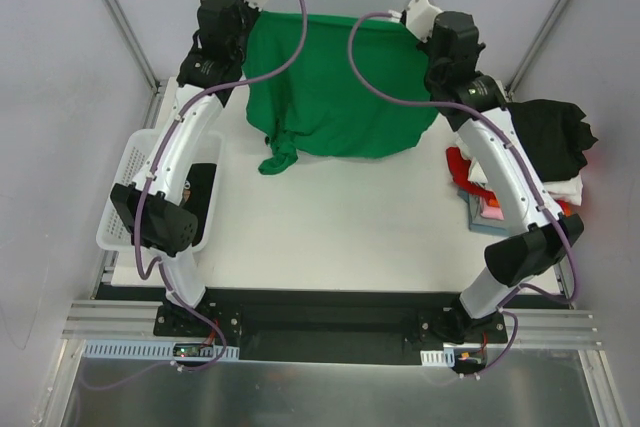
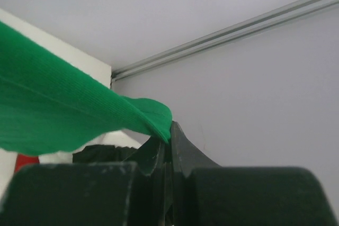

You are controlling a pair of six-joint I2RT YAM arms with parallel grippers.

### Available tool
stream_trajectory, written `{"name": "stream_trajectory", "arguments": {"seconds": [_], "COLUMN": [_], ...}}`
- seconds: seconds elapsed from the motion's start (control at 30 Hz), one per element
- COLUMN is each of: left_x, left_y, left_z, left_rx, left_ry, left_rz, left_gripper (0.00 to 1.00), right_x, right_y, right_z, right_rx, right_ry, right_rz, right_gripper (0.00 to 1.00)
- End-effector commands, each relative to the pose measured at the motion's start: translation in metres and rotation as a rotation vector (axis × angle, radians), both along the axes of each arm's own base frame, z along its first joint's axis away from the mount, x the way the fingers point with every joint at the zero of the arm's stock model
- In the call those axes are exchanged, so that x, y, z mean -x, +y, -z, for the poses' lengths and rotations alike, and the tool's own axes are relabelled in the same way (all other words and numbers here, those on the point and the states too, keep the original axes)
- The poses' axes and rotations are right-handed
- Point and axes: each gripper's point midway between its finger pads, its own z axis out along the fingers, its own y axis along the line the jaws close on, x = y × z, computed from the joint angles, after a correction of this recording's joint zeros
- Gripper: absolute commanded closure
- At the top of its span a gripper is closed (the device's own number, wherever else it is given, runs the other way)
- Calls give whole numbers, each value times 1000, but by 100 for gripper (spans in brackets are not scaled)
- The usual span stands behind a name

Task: Fold and stack the t-shirts
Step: Flatten out the tshirt

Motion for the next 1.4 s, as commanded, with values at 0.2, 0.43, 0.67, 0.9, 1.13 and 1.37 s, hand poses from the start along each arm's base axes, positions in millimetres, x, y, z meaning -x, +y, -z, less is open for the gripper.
{"name": "stream_trajectory", "arguments": {"seconds": [0.2, 0.43, 0.67, 0.9, 1.13, 1.37], "left_x": [-5, -9, 4, 58, 119, 143], "left_y": [71, 93, 113, 103, 110, 114], "left_z": [-73, -76, -91, -141, -185, -183], "left_rx": [3, 0, 120, 238, 249, 229], "left_ry": [-236, -261, -338, -454, -548, -548], "left_rz": [-188, -240, -258, -148, -128, -134], "left_gripper": [100, 100, 100, 100, 100, 100], "right_x": [31, 26, 33, 75, 143, 175], "right_y": [-59, -65, -71, -79, -97, -108], "right_z": [-119, -124, -143, -180, -217, -219], "right_rx": [-33, -16, -61, -197, -323, -332], "right_ry": [-339, -366, -455, -586, -697, -719], "right_rz": [198, 224, 236, 196, 154, 154], "right_gripper": [99, 99, 99, 99, 99, 99]}}
